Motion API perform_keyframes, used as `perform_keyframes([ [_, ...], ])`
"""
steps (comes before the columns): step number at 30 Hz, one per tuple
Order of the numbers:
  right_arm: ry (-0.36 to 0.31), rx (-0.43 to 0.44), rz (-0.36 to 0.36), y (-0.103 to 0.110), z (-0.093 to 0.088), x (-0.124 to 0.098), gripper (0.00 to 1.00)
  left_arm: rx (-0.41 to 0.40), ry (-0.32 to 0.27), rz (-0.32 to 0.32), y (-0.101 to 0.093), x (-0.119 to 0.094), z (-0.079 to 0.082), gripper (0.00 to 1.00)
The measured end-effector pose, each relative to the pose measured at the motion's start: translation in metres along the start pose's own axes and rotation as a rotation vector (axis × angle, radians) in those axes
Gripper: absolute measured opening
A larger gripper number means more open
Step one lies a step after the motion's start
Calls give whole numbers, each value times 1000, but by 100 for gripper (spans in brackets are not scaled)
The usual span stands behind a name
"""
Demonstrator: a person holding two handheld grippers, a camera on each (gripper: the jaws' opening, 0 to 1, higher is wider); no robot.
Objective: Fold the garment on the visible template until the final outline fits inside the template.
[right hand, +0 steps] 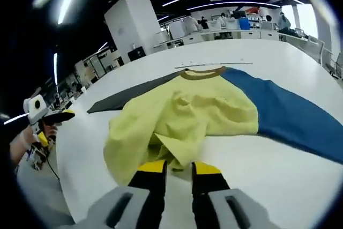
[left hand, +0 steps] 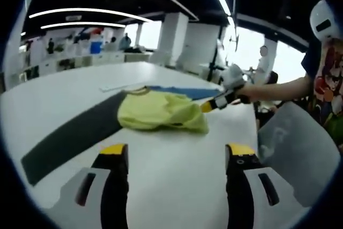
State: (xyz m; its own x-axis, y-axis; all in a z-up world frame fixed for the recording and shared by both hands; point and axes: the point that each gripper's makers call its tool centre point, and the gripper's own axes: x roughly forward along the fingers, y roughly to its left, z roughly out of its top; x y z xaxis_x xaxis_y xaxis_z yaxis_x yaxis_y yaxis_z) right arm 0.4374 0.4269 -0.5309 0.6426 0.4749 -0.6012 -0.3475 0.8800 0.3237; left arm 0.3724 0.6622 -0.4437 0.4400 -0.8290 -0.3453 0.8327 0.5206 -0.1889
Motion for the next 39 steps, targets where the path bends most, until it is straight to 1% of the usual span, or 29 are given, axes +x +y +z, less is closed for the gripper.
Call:
perform_keyframes([
  [1,-2,21,6,0,-1,1,12,-1,-3,-2,-1,1,1,68],
  [3,2,31,16,1,-3,0,9,-14,-14,-5,-2,4,2,66],
  [4,-2,29,14,0,-3,-1,6,-16,-18,-2,-1,5,3,64],
  [5,-3,32,19,-1,-3,-1,0,-18,-21,-1,0,7,4,63],
  [8,-9,46,21,1,-2,-3,0,-18,-24,-10,0,12,5,62],
  [11,-7,21,18,1,-1,-9,0,-17,-18,-20,0,17,5,61],
  [13,-11,-18,11,0,0,-14,0,-18,-18,-23,1,20,6,59],
  [15,-6,-42,3,-3,1,-20,0,-16,-3,-25,1,25,3,56],
  [17,0,-63,-14,-7,1,-26,0,25,32,-20,2,27,-2,53],
  [18,5,-76,-18,-12,2,-30,0,22,36,-25,1,30,-3,53],
  [19,3,-83,-20,-13,2,-32,0,17,34,-30,0,32,-4,53],
  [21,-5,-88,-27,-16,5,-39,0,-12,18,-47,-3,35,-2,53],
  [27,-32,-77,-43,-26,12,-59,0,-31,32,-56,-4,50,-4,46],
  [29,-37,-78,-49,-27,14,-65,0,-36,41,-56,-4,55,-5,43],
  [32,-43,-95,-62,-30,16,-72,0,-65,78,-45,2,68,-12,38],
  [34,-50,-96,-70,-33,17,-77,0,-59,94,-36,5,76,-14,36],
  [35,-53,-96,-75,-35,18,-78,0,-53,115,-26,8,79,-17,35],
  [36,-55,-97,-82,-37,18,-81,0,-35,124,-26,8,83,-17,35],
  [37,-58,-95,-83,-37,18,-83,0,-43,130,-27,9,87,-18,35],
  [39,-68,-86,-86,-37,18,-87,0,-89,152,-26,8,94,-22,34],
])
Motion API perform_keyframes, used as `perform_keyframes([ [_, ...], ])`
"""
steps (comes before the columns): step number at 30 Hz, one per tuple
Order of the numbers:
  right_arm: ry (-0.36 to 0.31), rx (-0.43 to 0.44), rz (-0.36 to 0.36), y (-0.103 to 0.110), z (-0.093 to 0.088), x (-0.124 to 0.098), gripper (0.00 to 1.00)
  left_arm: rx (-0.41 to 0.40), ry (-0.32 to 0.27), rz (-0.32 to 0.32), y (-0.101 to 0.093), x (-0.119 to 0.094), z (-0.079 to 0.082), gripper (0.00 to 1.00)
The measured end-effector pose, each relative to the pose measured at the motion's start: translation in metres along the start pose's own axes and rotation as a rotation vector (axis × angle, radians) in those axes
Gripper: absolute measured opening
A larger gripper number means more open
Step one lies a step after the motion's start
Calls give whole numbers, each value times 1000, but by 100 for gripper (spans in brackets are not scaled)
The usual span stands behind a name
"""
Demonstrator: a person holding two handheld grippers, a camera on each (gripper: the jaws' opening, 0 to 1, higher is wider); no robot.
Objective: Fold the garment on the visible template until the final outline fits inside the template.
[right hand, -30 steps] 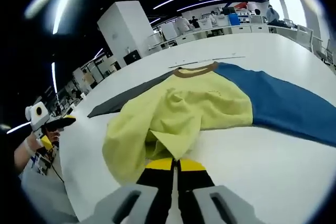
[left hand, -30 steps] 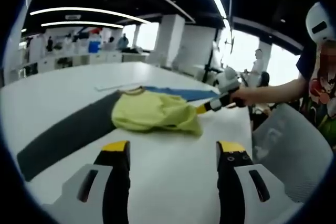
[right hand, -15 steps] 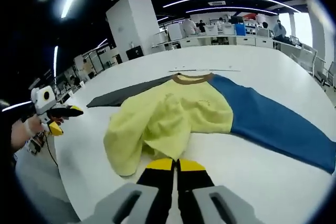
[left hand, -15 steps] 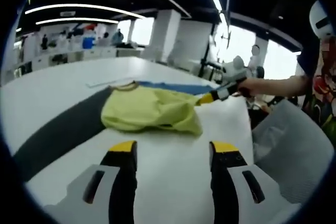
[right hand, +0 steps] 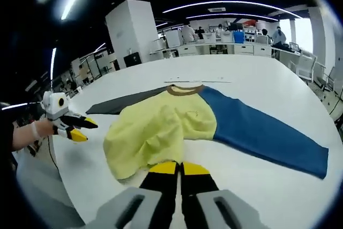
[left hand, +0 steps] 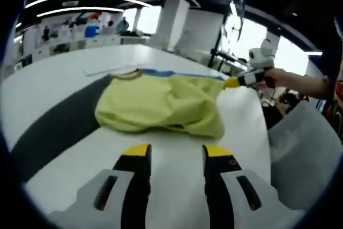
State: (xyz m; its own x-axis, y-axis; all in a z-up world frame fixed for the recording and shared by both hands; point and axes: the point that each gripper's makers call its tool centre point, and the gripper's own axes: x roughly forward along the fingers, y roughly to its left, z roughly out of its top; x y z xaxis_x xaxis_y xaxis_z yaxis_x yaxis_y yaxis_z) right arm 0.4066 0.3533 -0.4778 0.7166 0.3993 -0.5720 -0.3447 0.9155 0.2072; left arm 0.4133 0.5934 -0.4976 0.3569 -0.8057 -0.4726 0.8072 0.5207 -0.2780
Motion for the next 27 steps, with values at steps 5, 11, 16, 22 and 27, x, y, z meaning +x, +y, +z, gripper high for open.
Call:
perform_keyframes([
  [5,-2,0,-12,-2,-2,-4,0,-178,-32,36,15,18,3,29],
  [11,-5,7,-21,-4,-5,-6,0,-294,-64,32,25,30,8,29],
  [16,-8,18,-17,-5,-5,-6,0,-471,-114,57,32,33,11,26],
  [22,-5,8,-20,-5,-6,-5,0,-517,-116,61,28,37,11,28],
  [27,-5,2,-17,-5,-6,-5,0,-600,-134,39,27,41,11,24],
])
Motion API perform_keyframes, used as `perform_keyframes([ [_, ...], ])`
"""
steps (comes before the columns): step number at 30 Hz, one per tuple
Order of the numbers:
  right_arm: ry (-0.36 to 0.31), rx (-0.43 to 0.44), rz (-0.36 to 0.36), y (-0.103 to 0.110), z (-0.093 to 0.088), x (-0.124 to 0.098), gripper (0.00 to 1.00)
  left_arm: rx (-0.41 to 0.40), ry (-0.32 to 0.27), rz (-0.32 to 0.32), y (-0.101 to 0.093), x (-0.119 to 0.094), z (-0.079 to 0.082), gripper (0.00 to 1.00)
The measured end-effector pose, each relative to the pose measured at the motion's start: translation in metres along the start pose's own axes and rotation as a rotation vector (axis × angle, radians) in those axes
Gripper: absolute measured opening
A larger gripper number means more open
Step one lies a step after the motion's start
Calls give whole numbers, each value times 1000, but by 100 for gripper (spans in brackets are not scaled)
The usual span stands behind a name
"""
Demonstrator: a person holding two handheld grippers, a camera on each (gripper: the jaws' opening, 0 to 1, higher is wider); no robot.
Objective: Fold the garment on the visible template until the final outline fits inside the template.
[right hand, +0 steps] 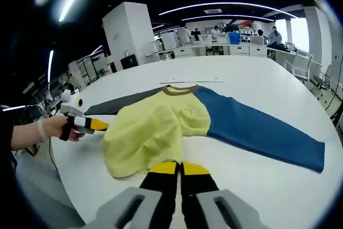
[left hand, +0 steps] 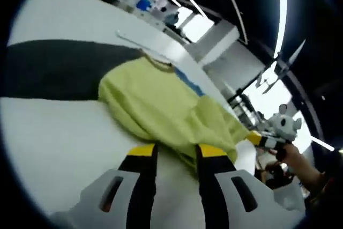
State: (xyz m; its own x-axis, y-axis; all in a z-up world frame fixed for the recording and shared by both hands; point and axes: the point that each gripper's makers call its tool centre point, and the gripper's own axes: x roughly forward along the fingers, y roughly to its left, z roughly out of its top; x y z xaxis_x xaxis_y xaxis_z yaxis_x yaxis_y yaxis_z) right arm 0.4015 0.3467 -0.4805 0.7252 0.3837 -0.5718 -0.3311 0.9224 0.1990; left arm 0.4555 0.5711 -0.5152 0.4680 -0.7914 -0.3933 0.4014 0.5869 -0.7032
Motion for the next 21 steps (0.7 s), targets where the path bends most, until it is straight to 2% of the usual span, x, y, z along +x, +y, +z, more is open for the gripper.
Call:
perform_keyframes([
  [2,0,3,3,1,0,0,0,-69,-13,-8,0,2,0,21],
  [3,0,3,3,1,0,0,0,-99,-1,3,1,2,-4,20],
  [4,0,2,3,1,0,0,0,-72,-3,5,3,3,-4,19],
  [7,0,3,4,2,-1,0,0,-86,6,12,2,4,-8,12],
  [9,3,4,3,2,-2,0,0,-77,-13,12,-1,2,-4,0],
  [12,2,5,3,2,-2,-1,0,-75,-32,-4,-8,-3,10,0],
  [17,-1,6,4,3,-1,0,0,-50,-26,-2,-7,-3,21,0],
  [19,-3,7,7,3,-1,1,0,-80,-49,-26,-14,-3,31,0],
  [21,-1,8,6,3,-1,1,0,-47,-72,-34,-24,-3,41,0],
])
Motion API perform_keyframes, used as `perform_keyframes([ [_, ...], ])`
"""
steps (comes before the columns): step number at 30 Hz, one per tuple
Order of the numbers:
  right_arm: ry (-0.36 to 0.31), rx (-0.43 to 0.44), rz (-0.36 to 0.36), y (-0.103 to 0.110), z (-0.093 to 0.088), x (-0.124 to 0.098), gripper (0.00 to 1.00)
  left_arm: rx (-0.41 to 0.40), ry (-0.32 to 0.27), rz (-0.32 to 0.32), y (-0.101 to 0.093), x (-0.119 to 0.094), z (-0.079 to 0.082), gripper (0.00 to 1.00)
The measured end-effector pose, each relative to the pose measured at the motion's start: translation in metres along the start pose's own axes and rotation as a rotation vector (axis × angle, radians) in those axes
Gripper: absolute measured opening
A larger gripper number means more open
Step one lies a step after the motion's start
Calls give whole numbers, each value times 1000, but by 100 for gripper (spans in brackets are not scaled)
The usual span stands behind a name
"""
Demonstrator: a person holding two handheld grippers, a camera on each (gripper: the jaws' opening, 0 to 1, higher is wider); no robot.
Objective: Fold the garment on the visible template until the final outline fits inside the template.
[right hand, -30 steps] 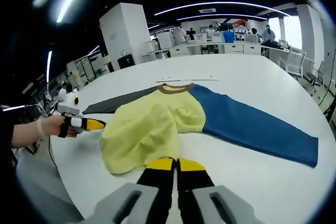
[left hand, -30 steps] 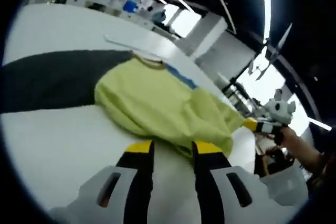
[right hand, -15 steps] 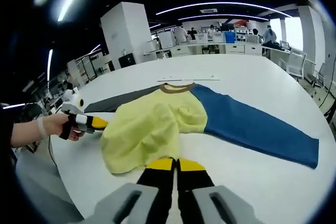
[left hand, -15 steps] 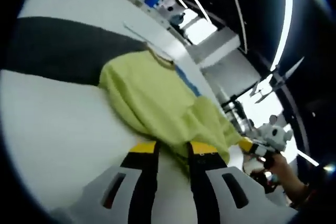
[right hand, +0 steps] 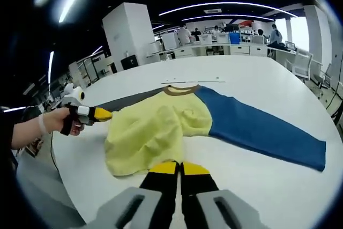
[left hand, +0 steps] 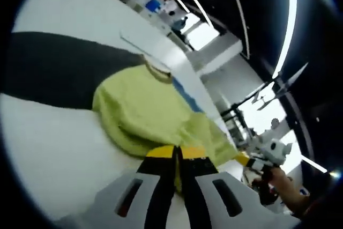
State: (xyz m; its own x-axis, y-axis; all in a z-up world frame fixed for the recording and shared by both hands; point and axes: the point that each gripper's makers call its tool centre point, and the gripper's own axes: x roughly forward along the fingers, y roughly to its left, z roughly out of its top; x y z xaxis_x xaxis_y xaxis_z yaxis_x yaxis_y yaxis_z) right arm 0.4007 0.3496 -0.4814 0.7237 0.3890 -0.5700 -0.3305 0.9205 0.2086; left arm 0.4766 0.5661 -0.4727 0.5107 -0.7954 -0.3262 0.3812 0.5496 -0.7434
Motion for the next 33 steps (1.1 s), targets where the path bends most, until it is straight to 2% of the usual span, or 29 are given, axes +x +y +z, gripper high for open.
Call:
perform_keyframes([
  [6,2,-2,-1,-2,0,1,0,19,-53,-40,-19,10,30,0],
  [12,-24,16,-21,-10,10,2,0,-5,-105,-22,-11,22,44,0],
  [13,-26,21,-27,-13,10,3,0,-15,-130,-13,-7,26,48,0],
  [18,-37,66,-61,-33,14,12,0,-36,-178,20,2,44,57,0],
  [20,-33,64,-70,-38,14,15,0,-39,-178,25,8,52,58,0],
  [22,-31,66,-88,-47,14,17,0,-27,-176,37,-2,56,50,0],
  [25,-33,93,-105,-58,14,21,0,4,-157,49,4,53,49,0],
  [27,-24,111,-116,-67,11,24,0,32,-130,63,12,57,48,0],
  [33,-13,141,-134,-80,4,26,0,150,-39,95,21,70,41,0],
])
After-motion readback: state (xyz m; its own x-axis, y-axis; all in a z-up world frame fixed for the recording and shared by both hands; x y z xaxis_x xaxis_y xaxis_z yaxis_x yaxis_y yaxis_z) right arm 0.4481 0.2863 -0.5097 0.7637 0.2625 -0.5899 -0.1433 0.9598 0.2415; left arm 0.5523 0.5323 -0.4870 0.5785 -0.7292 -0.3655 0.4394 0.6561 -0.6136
